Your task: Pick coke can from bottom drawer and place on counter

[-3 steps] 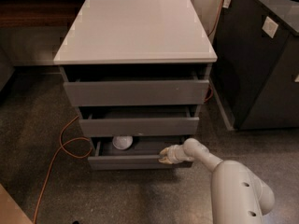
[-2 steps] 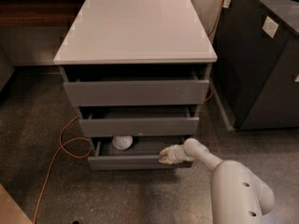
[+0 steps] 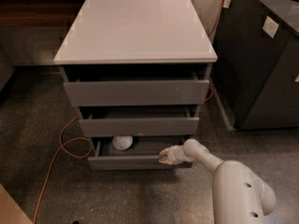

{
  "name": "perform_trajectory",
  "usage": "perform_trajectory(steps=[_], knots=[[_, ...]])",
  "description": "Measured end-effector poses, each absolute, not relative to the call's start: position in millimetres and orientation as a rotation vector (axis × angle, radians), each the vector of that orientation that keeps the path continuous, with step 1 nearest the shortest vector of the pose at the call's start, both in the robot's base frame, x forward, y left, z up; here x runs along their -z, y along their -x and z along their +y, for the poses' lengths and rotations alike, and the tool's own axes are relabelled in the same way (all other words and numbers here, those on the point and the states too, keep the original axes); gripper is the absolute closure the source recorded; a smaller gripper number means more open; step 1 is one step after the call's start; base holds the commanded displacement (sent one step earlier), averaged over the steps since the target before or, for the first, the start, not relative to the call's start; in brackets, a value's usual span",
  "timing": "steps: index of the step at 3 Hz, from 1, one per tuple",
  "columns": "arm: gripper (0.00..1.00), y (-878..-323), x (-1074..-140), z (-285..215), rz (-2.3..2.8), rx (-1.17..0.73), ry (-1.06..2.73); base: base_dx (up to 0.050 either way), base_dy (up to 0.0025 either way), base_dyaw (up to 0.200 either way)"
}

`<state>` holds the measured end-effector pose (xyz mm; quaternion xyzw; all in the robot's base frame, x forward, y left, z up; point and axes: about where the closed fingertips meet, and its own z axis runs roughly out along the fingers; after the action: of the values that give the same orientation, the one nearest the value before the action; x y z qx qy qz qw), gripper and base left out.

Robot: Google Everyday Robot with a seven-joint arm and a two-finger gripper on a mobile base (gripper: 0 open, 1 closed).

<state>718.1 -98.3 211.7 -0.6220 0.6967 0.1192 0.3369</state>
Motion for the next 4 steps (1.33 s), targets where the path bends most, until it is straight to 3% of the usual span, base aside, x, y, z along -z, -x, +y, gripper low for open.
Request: perform_trajectory(steps=[1,2,4], knots=[[0.99,-713.6,-213.1,-96.0,1.814,-0.322,1.622,0.000,0.00000,0.000],[0.69,-711.4,-214.1,-94.9,1.813,-0.328,1.622,0.000,0.00000,0.000],[0.23,-710.5,-214.4,-94.5,1.812,-0.330,1.623,0.000,0.00000,0.000]])
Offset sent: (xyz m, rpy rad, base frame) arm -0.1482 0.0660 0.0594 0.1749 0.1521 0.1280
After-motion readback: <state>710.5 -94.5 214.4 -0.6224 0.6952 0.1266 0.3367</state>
